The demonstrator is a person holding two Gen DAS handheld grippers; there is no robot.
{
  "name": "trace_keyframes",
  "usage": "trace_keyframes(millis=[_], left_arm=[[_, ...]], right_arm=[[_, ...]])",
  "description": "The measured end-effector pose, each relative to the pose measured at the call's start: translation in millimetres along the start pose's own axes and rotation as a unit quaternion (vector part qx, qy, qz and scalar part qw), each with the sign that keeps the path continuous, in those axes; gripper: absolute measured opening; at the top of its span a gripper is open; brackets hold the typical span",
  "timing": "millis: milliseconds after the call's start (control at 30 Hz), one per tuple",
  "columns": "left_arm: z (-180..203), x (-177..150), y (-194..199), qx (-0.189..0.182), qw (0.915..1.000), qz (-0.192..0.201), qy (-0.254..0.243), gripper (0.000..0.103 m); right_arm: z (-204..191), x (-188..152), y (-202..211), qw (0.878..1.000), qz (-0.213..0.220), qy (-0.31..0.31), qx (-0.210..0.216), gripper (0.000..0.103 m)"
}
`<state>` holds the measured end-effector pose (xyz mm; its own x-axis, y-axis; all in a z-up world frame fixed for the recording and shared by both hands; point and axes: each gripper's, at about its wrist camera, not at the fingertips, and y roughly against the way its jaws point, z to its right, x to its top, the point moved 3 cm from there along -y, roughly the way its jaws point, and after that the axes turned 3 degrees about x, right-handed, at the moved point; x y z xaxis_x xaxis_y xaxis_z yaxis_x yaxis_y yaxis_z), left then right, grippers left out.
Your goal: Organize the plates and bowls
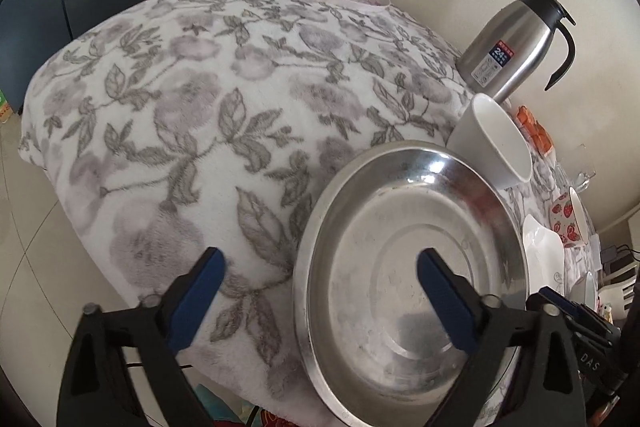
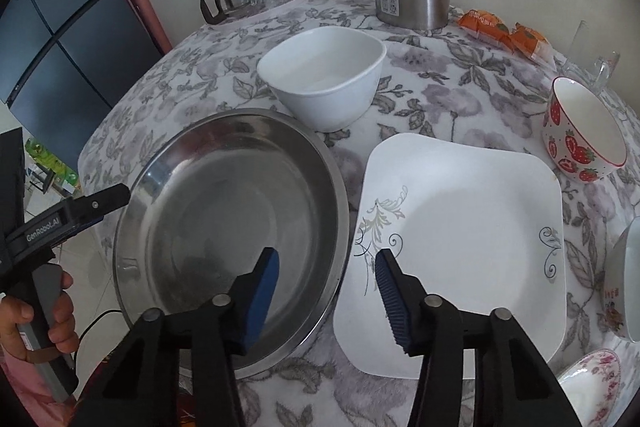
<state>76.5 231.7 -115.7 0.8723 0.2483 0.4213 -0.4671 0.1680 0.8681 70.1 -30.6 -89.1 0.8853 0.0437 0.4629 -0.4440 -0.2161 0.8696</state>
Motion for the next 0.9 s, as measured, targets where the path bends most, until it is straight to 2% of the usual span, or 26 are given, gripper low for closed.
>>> trace_keyframes(millis=[33,100,167,233,300,400,900], left_arm=[[-0.6,-0.8,-3.5,-0.004,1.0,-0.007,0.002,0.086],[-1.8,-2.4,-8.8,-0.011,0.9998,-0.017,0.007,0.073],[-2.6,-4.0,-12.7,-0.015,0.9996,-0.022,0.009,0.068],[-2.7,-5.2,-15.4,-0.018,0.9995,-0.026,0.008,0.061],[-1.9,-6.3,-18.5,-0.025,0.9992,-0.032,0.007,0.049],[-2.1,-7.1,-22.1,-0.025,0.999,-0.037,0.006,0.041],[-15.3,-9.8,-20.6,-0.012,0.9991,-0.038,0.017,0.02]], right_arm=[[0.6,0.3,-1.9,1.0,-0.002,-0.001,0.002,0.046],[1.5,0.8,-4.5,1.0,-0.004,-0.002,0.004,0.042],[1.9,1.4,-6.1,1.0,-0.007,-0.004,0.01,0.036],[0.8,1.7,-7.1,1.0,-0.008,-0.004,0.016,0.034],[0.3,2.0,-8.7,1.0,-0.01,-0.005,0.019,0.032],[0.3,2.8,-12.2,1.0,-0.014,-0.008,0.026,0.03],[2.2,1.0,-15.2,0.998,-0.014,-0.03,0.049,0.028]])
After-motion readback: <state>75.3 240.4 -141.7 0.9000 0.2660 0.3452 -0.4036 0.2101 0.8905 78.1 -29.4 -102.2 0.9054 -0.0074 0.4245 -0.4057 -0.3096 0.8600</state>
